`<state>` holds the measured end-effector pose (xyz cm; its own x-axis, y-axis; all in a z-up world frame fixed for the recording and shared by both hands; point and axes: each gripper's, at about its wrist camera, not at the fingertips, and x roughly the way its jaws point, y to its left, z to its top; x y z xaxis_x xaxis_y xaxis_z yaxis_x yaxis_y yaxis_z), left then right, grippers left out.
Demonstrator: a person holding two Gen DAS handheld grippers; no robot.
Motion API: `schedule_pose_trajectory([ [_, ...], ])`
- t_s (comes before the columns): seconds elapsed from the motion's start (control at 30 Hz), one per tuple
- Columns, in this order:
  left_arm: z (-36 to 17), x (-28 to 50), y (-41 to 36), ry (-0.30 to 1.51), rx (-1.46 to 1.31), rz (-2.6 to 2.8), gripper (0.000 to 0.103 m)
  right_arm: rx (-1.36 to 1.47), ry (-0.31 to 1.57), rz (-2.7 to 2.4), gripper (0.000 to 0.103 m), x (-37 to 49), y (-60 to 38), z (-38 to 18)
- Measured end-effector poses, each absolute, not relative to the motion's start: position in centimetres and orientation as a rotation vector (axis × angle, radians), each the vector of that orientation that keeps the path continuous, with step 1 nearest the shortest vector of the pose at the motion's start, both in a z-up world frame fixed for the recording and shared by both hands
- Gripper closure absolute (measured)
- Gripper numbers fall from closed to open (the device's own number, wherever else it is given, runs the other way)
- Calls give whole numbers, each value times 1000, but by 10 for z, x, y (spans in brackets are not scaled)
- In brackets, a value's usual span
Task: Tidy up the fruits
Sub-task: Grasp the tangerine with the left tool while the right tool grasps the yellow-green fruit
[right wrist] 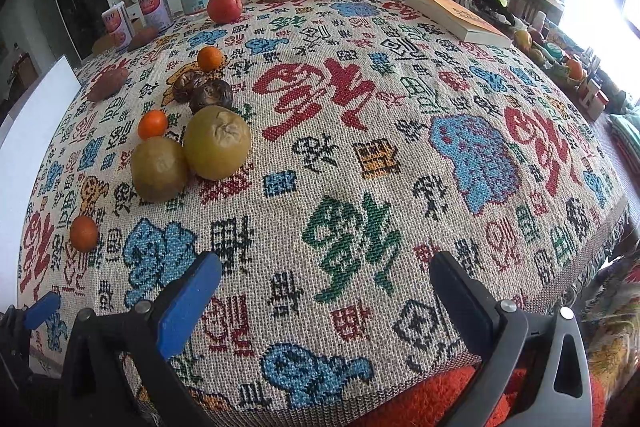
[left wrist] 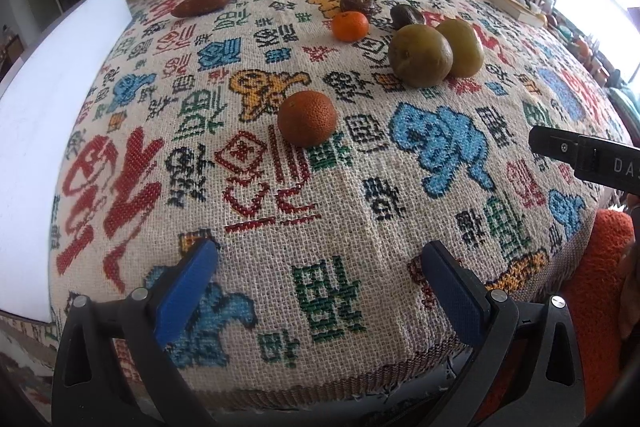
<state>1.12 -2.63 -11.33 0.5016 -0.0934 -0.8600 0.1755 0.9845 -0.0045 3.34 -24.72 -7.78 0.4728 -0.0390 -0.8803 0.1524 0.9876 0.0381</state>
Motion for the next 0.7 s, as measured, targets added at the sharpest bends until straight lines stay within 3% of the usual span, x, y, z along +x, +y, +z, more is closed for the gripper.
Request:
schedule_pose_trajectory([
  [0.23, -113, 12, -28, 1042, 82, -145, 0, 59, 1197, -60, 0, 44, -235, -100],
  [0.7, -113, 8, -29, 1033, 99, -153, 0, 64, 1196, -57, 0, 43, -236, -102],
])
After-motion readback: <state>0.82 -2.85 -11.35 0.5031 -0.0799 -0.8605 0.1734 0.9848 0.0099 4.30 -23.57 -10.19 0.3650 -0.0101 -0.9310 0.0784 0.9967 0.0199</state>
